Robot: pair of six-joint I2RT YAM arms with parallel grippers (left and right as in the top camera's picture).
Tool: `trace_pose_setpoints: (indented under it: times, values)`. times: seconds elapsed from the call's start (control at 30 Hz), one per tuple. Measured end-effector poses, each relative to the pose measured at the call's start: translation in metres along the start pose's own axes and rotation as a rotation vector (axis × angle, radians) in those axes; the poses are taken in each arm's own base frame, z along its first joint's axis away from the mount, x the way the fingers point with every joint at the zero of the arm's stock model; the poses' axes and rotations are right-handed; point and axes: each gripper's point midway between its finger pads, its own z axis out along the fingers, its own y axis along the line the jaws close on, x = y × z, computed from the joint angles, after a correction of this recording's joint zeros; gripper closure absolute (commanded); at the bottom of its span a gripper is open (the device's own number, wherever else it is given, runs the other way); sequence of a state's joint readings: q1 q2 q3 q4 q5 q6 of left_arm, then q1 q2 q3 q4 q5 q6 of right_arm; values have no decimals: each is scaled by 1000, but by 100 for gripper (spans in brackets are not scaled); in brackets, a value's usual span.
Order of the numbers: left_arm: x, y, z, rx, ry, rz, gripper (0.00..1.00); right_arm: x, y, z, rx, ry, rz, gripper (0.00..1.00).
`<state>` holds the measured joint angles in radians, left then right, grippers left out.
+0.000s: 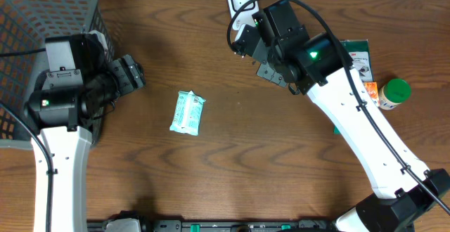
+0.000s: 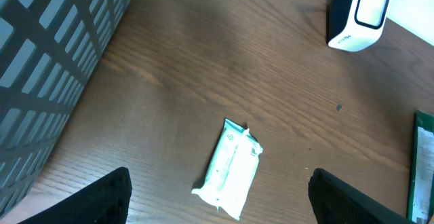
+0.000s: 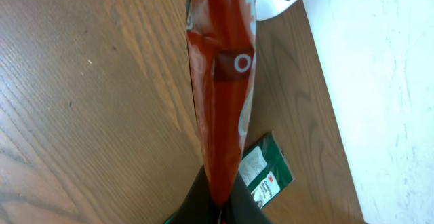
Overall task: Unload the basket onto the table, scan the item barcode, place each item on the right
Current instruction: 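Hold the red stick in front of the scanner window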
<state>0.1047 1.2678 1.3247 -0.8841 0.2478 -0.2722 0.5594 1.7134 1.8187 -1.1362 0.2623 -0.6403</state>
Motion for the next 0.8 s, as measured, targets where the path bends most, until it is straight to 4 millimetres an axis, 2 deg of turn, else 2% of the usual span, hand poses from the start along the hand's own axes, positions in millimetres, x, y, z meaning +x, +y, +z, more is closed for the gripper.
trace_pose_setpoints:
  times: [0.23, 0.4, 0.5, 0.6, 0.8]
  values:
    - [0, 0, 0, 0, 0, 0, 16, 1, -4, 1, 8, -2, 7, 99]
    - [0, 0, 0, 0, 0, 0, 16, -9, -35, 2, 102, -64, 66, 99]
    - [0, 0, 0, 0, 0, 0, 16, -7, -49, -3, 132, -70, 90, 99]
    - [0, 0, 0, 0, 1, 0, 16, -12, -65, -19, 161, -90, 100, 99]
    - [0, 0, 0, -1, 2, 0, 16, -37, -103, -55, 278, -189, 99, 99]
